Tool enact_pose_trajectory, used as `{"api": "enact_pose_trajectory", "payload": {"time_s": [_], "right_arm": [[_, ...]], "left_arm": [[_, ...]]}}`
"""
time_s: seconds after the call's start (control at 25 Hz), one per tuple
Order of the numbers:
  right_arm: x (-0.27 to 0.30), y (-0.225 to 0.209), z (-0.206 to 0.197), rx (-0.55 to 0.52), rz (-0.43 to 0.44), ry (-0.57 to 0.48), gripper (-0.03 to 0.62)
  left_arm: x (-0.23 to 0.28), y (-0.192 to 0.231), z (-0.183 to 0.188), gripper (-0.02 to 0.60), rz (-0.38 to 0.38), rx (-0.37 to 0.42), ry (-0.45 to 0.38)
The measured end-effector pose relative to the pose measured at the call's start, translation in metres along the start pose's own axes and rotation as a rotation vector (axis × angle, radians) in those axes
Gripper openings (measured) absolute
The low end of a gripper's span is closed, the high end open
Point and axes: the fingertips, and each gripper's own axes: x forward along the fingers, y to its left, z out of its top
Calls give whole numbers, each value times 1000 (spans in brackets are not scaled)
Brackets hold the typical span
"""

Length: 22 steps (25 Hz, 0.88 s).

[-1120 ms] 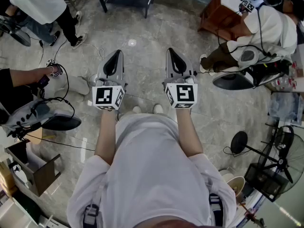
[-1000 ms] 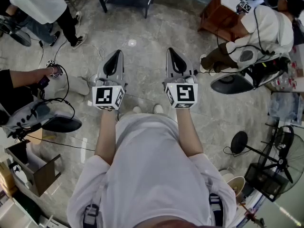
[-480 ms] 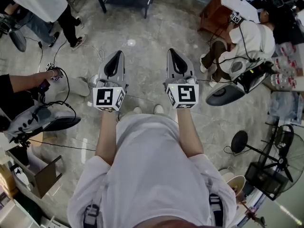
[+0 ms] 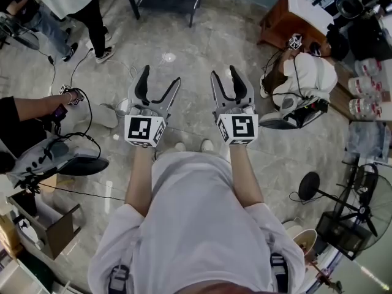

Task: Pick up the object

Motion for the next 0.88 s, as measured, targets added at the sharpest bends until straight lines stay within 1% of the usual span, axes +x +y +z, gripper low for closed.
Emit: {"api": "enact_pose_trajectory", "payload": {"time_s": [0.04,0.12,0.24,0.32,0.36,0.44,0.48,0.6,0.68,0.76,0.88], "right_arm": [[3,4,-1,-6,1,4,226],[12,12,-3,-10,8,11,275],[24,13,-8,6,4,20,346],[34,8,-14,23,-10,31,400],[41,6,-18,31,-13,37,416],[57,0,-25,43,-14,46,460],[68,-5,-27,49,-11,46,464],[105,-29,-33,63,-1,28,507],[133,-52,-35,75,8,-1,536],[163,-81,-35,81,11,-24,569],[205,-127,-32,91,3,-46,592]], "left_arm": [[0,4,0,403,-3,2,1],[0,13,0,443,-12,12,0],[7,25,0,468,-31,21,-6],[16,34,-4,502,-43,10,-3],[23,40,-7,514,-47,3,1],[39,51,-15,569,-47,-5,15],[51,58,-20,584,-45,-5,21],[95,77,-33,591,-35,-4,34],[129,87,-37,591,-34,14,36],[166,96,-35,592,-35,37,30],[220,108,-28,592,-32,56,26]]}}
